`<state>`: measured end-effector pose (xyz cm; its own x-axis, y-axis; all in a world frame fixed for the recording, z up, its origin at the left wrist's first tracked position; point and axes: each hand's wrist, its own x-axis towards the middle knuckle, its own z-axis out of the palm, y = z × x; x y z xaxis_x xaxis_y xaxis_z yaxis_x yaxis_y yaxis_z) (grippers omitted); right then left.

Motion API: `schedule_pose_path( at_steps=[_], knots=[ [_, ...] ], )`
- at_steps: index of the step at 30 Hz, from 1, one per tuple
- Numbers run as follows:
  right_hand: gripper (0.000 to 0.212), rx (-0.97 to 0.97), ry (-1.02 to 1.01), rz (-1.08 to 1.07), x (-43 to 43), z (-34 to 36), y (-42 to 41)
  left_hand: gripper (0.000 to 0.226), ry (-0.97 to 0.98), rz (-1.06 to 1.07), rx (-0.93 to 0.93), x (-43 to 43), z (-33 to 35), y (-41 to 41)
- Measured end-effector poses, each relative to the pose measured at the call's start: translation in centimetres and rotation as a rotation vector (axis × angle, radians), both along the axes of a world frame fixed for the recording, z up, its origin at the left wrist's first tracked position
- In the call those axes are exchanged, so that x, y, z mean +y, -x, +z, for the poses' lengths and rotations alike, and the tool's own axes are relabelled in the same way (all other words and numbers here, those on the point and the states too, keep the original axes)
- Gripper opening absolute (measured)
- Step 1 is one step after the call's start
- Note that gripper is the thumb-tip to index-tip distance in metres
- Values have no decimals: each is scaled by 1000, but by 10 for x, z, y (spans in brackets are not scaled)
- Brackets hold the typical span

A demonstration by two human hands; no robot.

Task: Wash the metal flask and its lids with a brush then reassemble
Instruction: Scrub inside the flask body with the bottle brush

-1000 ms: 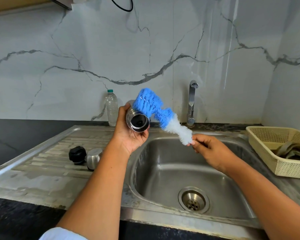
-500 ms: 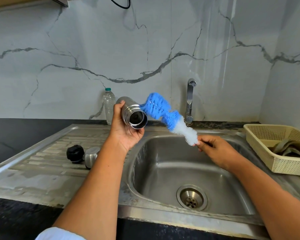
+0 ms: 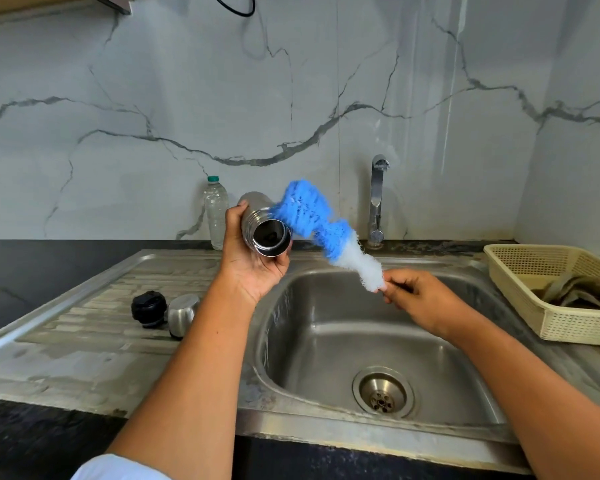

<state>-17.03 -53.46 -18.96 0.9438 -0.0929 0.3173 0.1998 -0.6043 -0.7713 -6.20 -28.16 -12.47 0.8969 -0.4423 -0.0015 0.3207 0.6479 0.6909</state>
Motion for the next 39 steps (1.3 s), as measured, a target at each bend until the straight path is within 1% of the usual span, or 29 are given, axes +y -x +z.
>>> schedule_pose_path(
  at_steps=[3, 6, 8, 11, 14, 16, 19, 23, 26, 29, 34, 39],
  knots=[
    [28, 27, 24, -43, -9, -1, 3, 52, 72, 54, 22, 1, 2, 1],
    [23, -4, -27, -7, 4, -1, -4, 53, 71, 85, 23, -3, 2, 1],
    [24, -8, -49, 28, 13, -1, -7, 57, 88, 112, 23, -6, 2, 1],
    [26, 34, -86, 49, 12, -1, -4, 63, 129, 194, 16, -6, 2, 1],
    [29, 92, -187, 45, 7, 4, 3, 63, 224, 278, 2, -3, 2, -1],
    [29, 109, -198, 20, 10, 8, 5, 61, 267, 298, -9, -2, 1, -2],
    [30, 134, -164, -6, 22, 10, 3, 58, 272, 304, -22, -4, -1, 1],
    [31, 198, -144, 16, 27, 13, 6, 47, 273, 375, -27, 0, 0, -4],
    [32, 243, -107, 33, 25, 16, 11, 53, 275, 433, -16, 5, 0, -10],
    [33, 252, -131, 32, 34, 16, 9, 60, 257, 444, -21, 5, -5, -13],
    [32, 318, -203, 54, 38, 20, 14, 63, 244, 473, -51, 6, -6, -21],
    [32, 371, -210, 97, 35, 22, 18, 61, 247, 547, -72, 8, -10, -29]
  ],
)
